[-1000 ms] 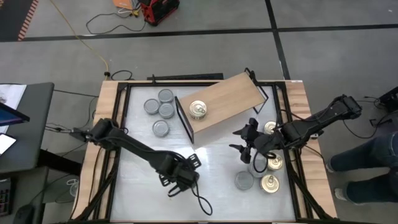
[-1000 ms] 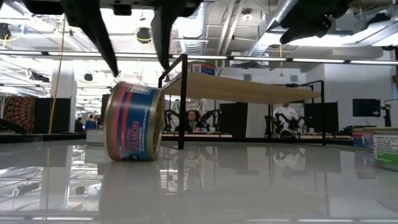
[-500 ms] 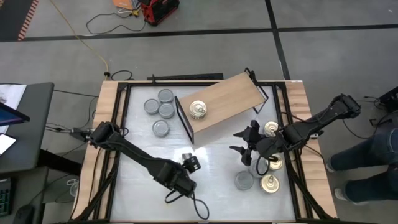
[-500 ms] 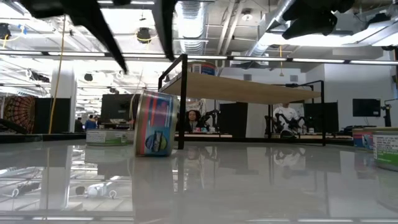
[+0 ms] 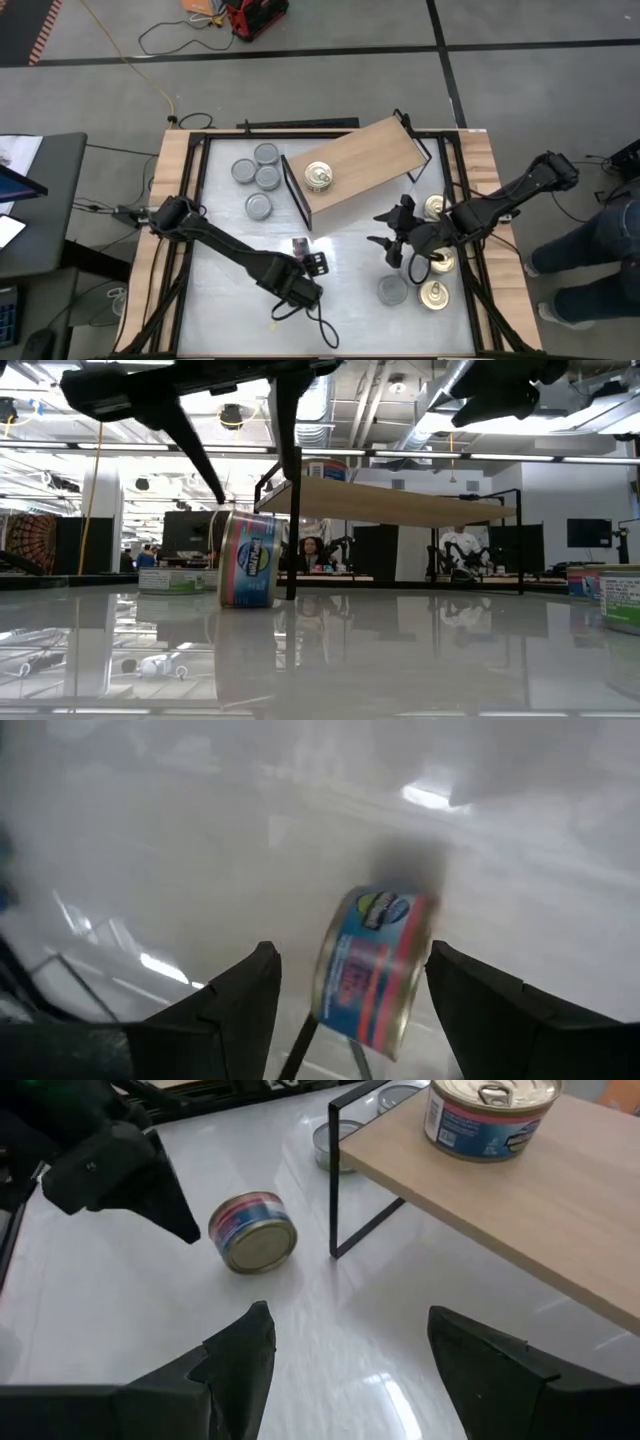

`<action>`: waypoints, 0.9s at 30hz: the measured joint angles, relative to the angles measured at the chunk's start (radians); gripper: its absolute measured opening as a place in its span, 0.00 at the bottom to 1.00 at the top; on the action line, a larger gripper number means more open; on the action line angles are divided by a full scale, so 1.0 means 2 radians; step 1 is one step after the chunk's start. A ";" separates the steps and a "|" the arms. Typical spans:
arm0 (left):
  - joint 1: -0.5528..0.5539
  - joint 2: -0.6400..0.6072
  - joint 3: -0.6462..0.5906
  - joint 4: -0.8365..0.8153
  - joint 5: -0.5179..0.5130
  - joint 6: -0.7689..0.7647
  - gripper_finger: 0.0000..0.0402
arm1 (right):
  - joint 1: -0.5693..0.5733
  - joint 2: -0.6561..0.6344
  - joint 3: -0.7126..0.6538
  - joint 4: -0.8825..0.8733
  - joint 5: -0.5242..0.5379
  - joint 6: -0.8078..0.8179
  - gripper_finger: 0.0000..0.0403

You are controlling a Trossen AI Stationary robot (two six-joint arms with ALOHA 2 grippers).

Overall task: Stack canned seafood by type on shelf
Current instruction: Stack the blue tuna can on top of the blue tuna can

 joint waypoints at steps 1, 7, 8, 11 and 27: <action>-0.001 0.001 0.000 -0.002 -0.001 0.010 0.60 | 0.002 0.000 0.000 -0.001 0.000 0.000 0.71; 0.001 0.014 0.000 -0.016 -0.010 0.007 0.60 | 0.009 0.000 0.000 0.000 0.000 0.001 0.71; 0.000 0.016 0.000 -0.012 -0.018 0.001 0.60 | 0.009 0.000 0.000 0.001 0.000 0.001 0.71; -0.006 0.019 0.000 -0.007 -0.048 -0.010 0.60 | 0.009 0.000 0.000 0.001 0.000 0.002 0.71; -0.009 -0.001 0.000 -0.038 0.025 -0.123 0.63 | 0.008 0.000 0.000 0.003 0.000 0.001 0.71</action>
